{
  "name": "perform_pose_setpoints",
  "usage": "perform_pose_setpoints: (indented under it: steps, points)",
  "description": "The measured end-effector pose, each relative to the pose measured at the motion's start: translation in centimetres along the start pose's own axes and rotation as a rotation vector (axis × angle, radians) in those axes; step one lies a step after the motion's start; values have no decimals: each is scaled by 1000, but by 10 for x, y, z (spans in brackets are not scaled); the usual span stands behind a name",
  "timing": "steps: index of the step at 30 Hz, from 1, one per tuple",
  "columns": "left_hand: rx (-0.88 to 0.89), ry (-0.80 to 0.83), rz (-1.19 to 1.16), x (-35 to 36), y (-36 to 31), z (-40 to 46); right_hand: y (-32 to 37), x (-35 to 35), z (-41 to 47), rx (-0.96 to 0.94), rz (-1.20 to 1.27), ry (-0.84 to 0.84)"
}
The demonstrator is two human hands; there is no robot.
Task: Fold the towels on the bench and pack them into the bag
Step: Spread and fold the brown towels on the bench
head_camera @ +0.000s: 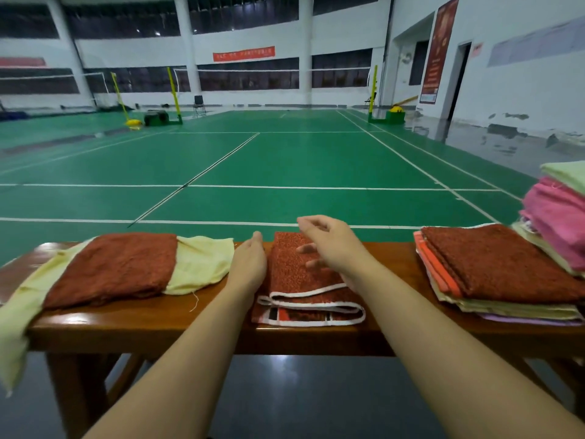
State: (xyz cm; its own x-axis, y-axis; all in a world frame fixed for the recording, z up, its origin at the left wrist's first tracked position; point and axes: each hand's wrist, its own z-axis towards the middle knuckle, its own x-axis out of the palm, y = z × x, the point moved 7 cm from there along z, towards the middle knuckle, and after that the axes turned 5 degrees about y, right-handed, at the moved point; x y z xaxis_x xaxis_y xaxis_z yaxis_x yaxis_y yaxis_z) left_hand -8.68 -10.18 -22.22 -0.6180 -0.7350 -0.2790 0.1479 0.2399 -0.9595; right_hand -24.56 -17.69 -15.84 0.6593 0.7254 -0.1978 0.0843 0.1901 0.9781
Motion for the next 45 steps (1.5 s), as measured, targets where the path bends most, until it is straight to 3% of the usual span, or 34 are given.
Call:
perform_pose_setpoints:
  steps: [4, 8, 11, 15, 19, 25, 29, 32, 34, 35, 37, 38, 40, 42, 45]
  points:
    - [53, -62, 464, 4, -9, -5, -17, -60, -1, 86, -429, -318]
    - [20, -37, 764, 20, -3, -8, -54, -68, -11, 410, -705, -177]
    - [42, 0, 837, 30, -4, -8, -61, -62, -11, 383, -657, -135]
    - [107, -17, 697, 35, -15, -13, -57, -66, -12, 255, -512, -218]
    - [160, 4, 450, 48, -36, -26, -37, -86, -22, 113, -533, -368]
    - [201, 151, 35, 116, -70, -41, -9, -169, -52, -36, -476, -640]
    - [245, 291, -58, 190, -112, -51, 5, -248, -84, -4, -547, -857]
    - [248, 418, 73, 242, -123, -58, 0, -296, -105, 152, -771, -927]
    - [244, 403, 322, 256, -117, -64, -11, -304, -106, 283, -990, -866]
    - [278, 321, 431, 256, -117, -65, -15, -303, -105, 327, -1091, -833]
    - [427, 172, 469, 250, -128, -74, -15, -298, -103, 346, -1230, -805]
    - [494, 171, 419, 252, -134, -77, -10, -294, -100, 313, -1275, -807]
    - [584, 231, 367, 264, -143, -79, 3, -285, -89, 156, -1292, -776]
    - [651, 332, 429, 287, -140, -78, -6, -276, -70, 52, -1181, -585]
    - [627, 483, 632, 317, -112, -75, -61, -271, -51, 213, -1169, -252]
